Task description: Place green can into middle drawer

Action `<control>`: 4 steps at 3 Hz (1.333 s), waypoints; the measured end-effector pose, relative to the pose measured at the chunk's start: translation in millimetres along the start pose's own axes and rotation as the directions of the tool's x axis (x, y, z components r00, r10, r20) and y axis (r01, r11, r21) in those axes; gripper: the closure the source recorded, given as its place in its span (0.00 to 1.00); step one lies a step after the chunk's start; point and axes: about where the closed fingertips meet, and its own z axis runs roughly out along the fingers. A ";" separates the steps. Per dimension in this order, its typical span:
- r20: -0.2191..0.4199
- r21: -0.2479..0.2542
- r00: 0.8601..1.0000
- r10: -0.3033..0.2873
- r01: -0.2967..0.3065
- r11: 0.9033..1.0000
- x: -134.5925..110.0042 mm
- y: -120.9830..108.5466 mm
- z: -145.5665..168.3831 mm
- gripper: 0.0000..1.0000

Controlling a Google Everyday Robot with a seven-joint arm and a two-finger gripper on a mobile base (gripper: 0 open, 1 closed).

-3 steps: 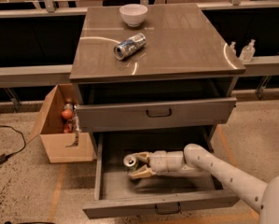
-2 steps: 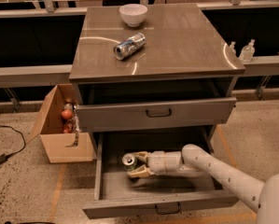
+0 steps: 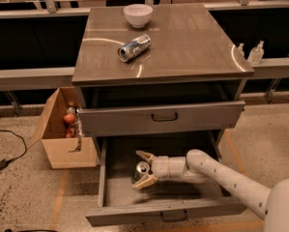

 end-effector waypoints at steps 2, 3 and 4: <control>-0.051 0.048 0.999 -0.011 0.013 0.999 -20.6 -15.0 -47.1 0.00; -0.144 0.115 0.990 -0.009 0.025 0.993 -26.4 -22.9 -95.4 0.00; -0.152 0.119 0.988 -0.015 0.033 0.992 -31.0 -25.2 -99.6 0.00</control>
Offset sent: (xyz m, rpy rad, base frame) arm 0.0165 -0.1139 0.0671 -0.1594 -0.0491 -0.1475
